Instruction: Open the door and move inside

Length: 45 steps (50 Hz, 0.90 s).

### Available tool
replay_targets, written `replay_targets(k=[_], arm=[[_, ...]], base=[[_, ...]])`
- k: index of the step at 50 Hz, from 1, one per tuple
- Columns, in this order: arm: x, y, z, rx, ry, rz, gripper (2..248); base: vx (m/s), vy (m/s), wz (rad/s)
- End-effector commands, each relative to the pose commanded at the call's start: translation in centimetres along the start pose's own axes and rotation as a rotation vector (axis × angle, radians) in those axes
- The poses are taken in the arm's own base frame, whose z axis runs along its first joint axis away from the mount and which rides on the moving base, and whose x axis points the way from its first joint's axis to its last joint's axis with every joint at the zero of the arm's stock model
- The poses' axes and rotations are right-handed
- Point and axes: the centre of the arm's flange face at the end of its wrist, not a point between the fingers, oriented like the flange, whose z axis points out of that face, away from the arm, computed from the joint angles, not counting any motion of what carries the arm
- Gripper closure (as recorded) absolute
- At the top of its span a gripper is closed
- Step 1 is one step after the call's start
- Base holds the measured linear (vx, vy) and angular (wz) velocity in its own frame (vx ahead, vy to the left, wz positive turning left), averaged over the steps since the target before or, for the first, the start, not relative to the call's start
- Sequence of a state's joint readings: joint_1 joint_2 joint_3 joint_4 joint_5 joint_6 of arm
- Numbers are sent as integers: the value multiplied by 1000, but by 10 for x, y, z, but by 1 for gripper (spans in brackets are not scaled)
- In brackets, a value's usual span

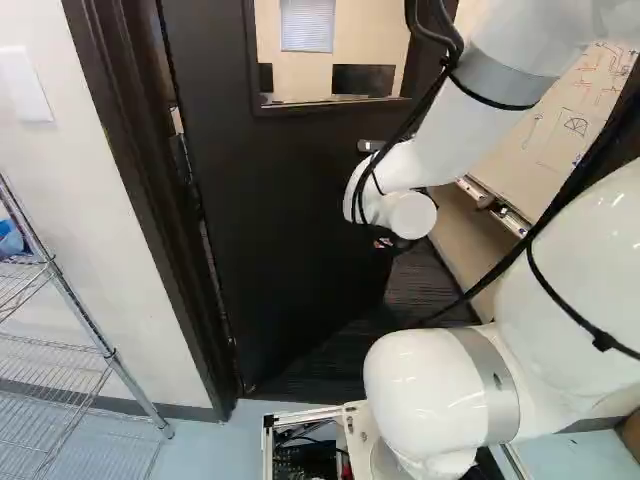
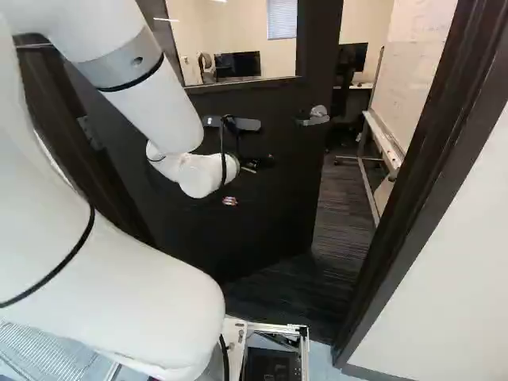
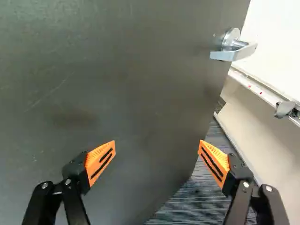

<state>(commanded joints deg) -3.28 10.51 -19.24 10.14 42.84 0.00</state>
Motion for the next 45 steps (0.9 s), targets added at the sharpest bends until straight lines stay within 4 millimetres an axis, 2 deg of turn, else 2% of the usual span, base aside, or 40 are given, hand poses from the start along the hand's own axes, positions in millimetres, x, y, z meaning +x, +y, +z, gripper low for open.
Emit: replay_targets(k=[23, 45], arm=[[7, -13, 23, -68, -12, 105, 3], [13, -35, 46, -38, -20, 102, 3]], base=[[0, 0, 0], [0, 0, 0]])
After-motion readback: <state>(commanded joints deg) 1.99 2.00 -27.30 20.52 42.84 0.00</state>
